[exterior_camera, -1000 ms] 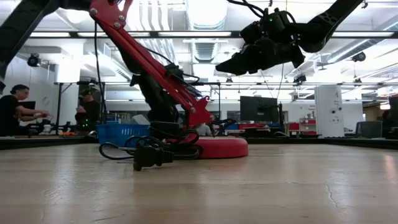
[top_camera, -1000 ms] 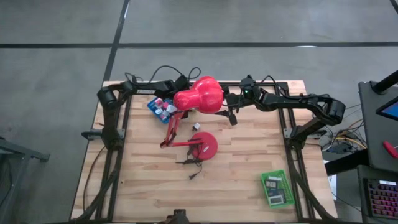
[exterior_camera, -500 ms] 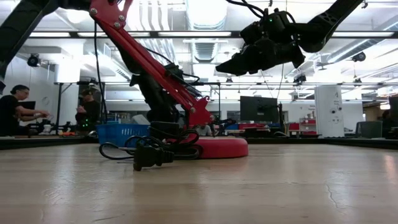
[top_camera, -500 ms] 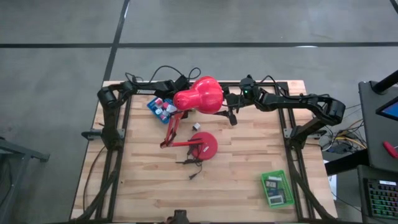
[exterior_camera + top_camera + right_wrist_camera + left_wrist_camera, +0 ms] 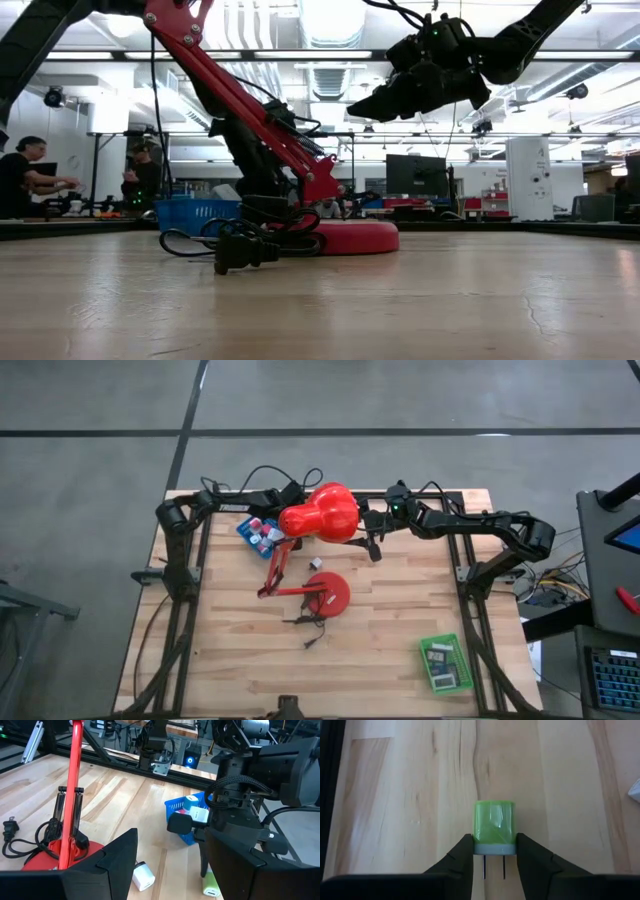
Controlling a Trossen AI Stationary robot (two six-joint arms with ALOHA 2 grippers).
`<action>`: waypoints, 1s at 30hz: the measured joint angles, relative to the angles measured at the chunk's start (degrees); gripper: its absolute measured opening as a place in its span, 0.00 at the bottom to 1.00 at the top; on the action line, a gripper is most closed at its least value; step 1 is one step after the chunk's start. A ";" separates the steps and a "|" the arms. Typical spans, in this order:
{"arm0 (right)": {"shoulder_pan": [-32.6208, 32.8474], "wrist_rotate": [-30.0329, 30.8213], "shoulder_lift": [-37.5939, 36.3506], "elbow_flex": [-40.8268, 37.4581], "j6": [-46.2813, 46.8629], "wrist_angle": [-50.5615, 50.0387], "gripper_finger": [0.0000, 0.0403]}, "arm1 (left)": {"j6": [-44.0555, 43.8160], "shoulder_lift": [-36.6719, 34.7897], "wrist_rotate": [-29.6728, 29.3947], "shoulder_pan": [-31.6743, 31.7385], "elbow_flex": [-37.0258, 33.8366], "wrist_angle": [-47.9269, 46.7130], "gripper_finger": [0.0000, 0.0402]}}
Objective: Pick & Place Office items
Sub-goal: Put the green charger adapter into the blue bin
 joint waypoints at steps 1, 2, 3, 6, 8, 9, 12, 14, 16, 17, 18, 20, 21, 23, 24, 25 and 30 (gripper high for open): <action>0.00 0.01 0.02 0.00 0.00 -0.02 0.56 | 0.00 0.00 -0.12 0.00 0.00 -0.03 0.28; 0.00 0.00 0.02 0.00 0.00 -0.03 0.56 | -0.03 0.00 -0.16 0.00 0.00 -0.04 0.28; -0.01 0.00 0.02 0.00 0.00 -0.03 0.56 | -0.16 0.00 -0.16 0.00 -0.01 -0.03 0.28; -0.02 0.00 -0.01 0.00 0.00 -0.25 0.56 | -0.63 -0.02 -0.19 0.00 -0.07 0.16 0.28; -0.02 0.02 0.00 0.00 0.04 -0.27 0.56 | -0.93 -0.15 -0.40 0.00 -0.12 0.79 0.28; -0.02 0.02 -0.01 0.00 0.05 -0.27 0.56 | -1.11 -0.19 -0.40 0.00 -0.17 1.35 0.28; -0.02 0.02 -0.01 0.00 0.19 -0.28 0.56 | -2.08 -0.96 0.45 0.07 -0.39 3.62 0.28; -0.04 0.00 -0.01 0.00 0.22 -0.27 0.56 | -2.47 -2.02 0.94 0.15 -0.47 5.01 0.28; -0.04 0.02 -0.01 0.00 0.20 -0.27 0.56 | -2.51 -3.17 1.44 0.20 -1.42 7.17 0.28; -0.04 0.00 -0.01 0.00 0.20 -0.27 0.56 | -2.63 -3.89 1.94 0.31 -2.19 8.22 0.28; -0.04 0.01 -0.01 0.00 0.20 -0.27 0.56 | -2.68 -4.83 2.51 0.38 -3.20 9.33 0.28; -0.04 0.00 -0.01 0.00 0.22 -0.27 0.56 | -3.51 -7.17 4.11 0.76 -5.44 12.69 0.28; -0.04 0.00 -0.01 0.00 0.22 -0.29 0.56 | -4.12 -8.53 4.99 1.03 -6.83 14.49 0.28; -0.03 -0.02 -0.01 0.00 0.20 -0.27 0.56 | -5.40 -11.41 5.97 1.58 -10.13 17.79 0.28; 0.01 0.00 -0.01 0.00 0.14 -0.27 0.56 | -5.89 -12.99 6.03 1.88 -11.91 19.39 0.28; 0.00 -0.02 -0.01 -0.02 0.08 -0.27 0.56 | -6.42 -14.72 6.12 2.16 -13.83 20.72 0.28; 0.00 -0.07 -0.01 -0.04 0.02 -0.25 0.56 | -9.76 -24.73 6.40 3.58 -22.54 28.11 0.28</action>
